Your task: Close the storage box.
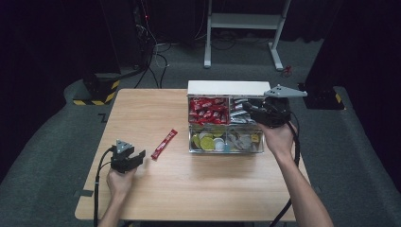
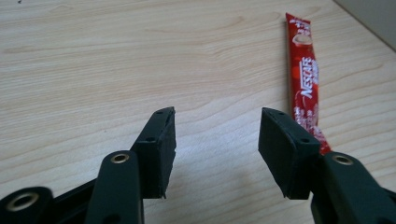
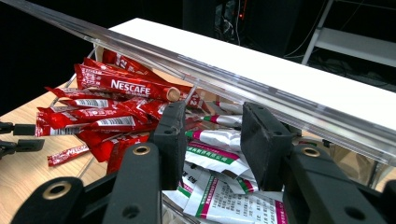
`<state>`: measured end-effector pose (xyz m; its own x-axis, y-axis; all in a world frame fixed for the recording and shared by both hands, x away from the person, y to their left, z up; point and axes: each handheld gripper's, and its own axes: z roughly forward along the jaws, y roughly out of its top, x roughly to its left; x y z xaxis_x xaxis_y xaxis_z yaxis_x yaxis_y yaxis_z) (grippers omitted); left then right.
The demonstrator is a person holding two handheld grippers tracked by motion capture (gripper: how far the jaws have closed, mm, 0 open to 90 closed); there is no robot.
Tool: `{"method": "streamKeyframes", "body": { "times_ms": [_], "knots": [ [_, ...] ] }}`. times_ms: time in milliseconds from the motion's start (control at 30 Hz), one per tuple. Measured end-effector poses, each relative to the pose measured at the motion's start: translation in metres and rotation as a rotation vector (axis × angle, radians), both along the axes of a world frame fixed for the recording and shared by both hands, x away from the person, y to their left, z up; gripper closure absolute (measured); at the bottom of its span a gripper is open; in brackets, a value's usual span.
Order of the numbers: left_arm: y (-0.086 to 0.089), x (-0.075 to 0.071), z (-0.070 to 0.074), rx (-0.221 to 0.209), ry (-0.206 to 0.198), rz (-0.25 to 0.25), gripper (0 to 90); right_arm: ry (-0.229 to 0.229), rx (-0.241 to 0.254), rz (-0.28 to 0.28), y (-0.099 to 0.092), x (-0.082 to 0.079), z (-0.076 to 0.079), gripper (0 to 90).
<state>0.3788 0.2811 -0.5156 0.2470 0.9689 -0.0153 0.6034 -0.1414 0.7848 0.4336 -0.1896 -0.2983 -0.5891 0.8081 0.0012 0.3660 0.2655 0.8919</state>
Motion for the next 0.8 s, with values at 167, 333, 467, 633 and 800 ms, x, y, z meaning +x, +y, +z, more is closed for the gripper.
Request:
{"method": "streamKeyframes", "body": {
  "times_ms": [167, 333, 467, 633, 800],
  "knots": [
    [0.003, -0.001, -0.004, 0.013, 0.007, 0.009, 44.9, -0.001, 0.003, 0.0, -0.003, -0.002, 0.001, 60.6],
    [0.006, -0.001, -0.01, 0.007, 0.016, 0.022, 44.5, 0.001, 0.005, -0.006, -0.007, -0.003, 0.001, 60.5],
    [0.005, 0.001, -0.012, 0.019, 0.033, 0.032, 44.0, -0.005, -0.006, -0.006, -0.008, -0.006, 0.0, 60.5],
    [0.004, 0.001, -0.012, 0.028, 0.038, 0.028, 42.4, 0.0, 0.0, -0.005, -0.011, -0.007, -0.003, 60.5],
    [0.004, 0.001, -0.012, 0.028, 0.04, 0.026, 41.5, -0.003, 0.005, -0.009, -0.014, -0.009, -0.005, 60.4]
  ]
}}
